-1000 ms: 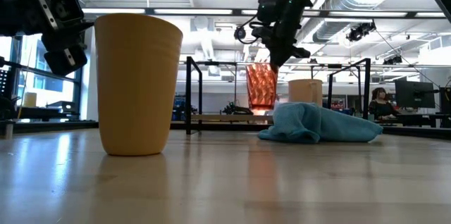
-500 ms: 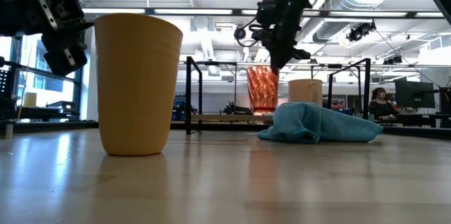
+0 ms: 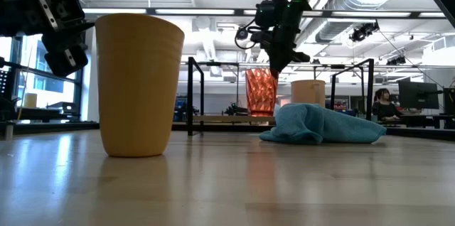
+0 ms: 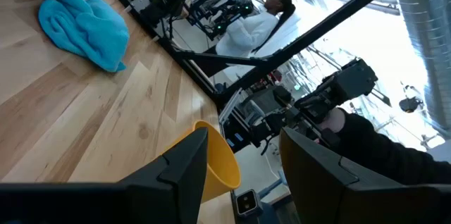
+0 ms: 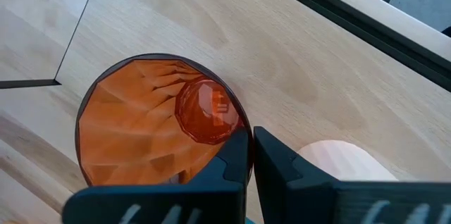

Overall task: Stack small to large cups/mugs on shelf
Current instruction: Put the red cup on the shelf

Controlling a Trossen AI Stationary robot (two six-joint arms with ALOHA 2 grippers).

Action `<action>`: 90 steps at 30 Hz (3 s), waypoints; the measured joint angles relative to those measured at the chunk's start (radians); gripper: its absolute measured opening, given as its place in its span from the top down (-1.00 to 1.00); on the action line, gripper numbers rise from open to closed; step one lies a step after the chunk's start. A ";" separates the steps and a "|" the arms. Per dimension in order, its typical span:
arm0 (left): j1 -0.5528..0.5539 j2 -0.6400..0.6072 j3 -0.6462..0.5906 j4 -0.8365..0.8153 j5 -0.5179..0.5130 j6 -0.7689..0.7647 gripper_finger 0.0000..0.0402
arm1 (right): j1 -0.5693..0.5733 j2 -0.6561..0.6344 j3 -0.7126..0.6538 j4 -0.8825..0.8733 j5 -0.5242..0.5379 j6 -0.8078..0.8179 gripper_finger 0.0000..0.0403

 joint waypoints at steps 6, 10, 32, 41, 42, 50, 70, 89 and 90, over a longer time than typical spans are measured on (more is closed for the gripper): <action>0.000 0.000 0.000 0.000 0.003 0.000 0.18 | 0.000 0.000 0.000 -0.005 0.000 -0.002 1.00; 0.000 0.000 0.000 0.001 0.003 0.000 0.18 | 0.000 0.000 0.000 -0.006 0.000 -0.003 1.00; 0.000 0.000 0.000 0.001 0.003 0.000 0.18 | -0.001 0.001 0.000 -0.039 0.000 -0.007 1.00; 0.000 0.000 0.000 0.001 0.003 0.000 0.18 | -0.004 0.000 0.054 -0.086 0.013 -0.027 1.00; 0.000 0.000 0.000 0.001 0.003 0.000 0.18 | -0.005 0.000 0.067 -0.091 0.016 -0.029 1.00; 0.000 0.000 0.000 0.001 0.003 0.000 0.18 | -0.008 0.011 0.089 -0.117 0.017 -0.030 1.00; 0.000 0.000 0.000 0.001 0.004 0.000 0.18 | 0.005 0.036 0.088 -0.097 0.017 -0.041 1.00; 0.000 0.000 0.000 0.001 0.004 0.000 0.18 | 0.006 0.036 0.088 -0.096 -0.004 -0.046 1.00; 0.000 0.000 0.000 0.001 0.004 0.000 0.18 | 0.006 0.036 0.088 -0.096 -0.006 -0.046 1.00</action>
